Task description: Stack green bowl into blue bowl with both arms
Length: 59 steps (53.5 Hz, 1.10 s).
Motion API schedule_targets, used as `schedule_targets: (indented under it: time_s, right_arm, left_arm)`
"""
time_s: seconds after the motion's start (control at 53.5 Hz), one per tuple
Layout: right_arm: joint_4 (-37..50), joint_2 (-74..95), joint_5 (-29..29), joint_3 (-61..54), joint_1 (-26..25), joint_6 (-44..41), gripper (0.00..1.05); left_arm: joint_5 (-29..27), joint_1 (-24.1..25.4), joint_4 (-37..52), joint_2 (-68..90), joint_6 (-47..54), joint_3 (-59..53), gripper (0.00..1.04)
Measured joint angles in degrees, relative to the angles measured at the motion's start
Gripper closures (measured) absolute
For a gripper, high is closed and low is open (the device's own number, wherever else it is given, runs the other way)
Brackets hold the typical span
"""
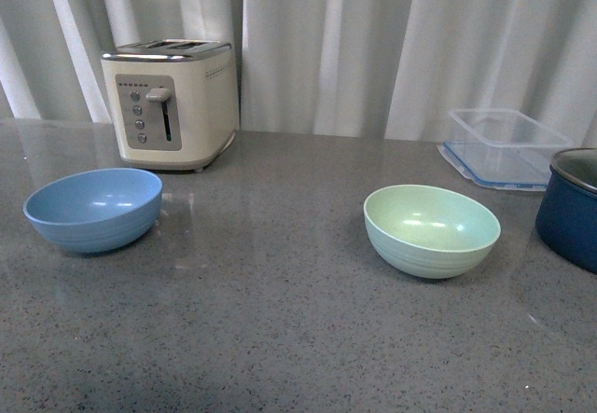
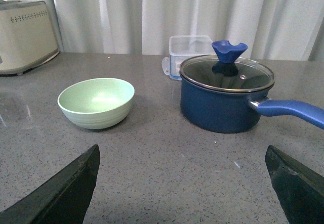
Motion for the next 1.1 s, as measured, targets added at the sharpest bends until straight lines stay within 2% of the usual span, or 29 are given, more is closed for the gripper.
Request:
schedule_targets:
  time_s: [0.486, 0.972, 1.103]
  right_arm:
    - [0.00, 0.00, 0.00, 0.00, 0.00, 0.00, 0.10]
    - [0.00, 0.00, 0.00, 0.00, 0.00, 0.00, 0.10]
    - [0.00, 0.00, 0.00, 0.00, 0.00, 0.00, 0.10]
  left_arm:
    - [-1.18, -1.97, -2.86, 15.06, -2.34, 9.70, 0.07]
    - [-2.08, -2.58, -4.26, 23.52, -2.27, 15.74, 0.07]
    - [-2.75, -2.67, -4.83, 24.87, -2.01, 16.85, 0.25]
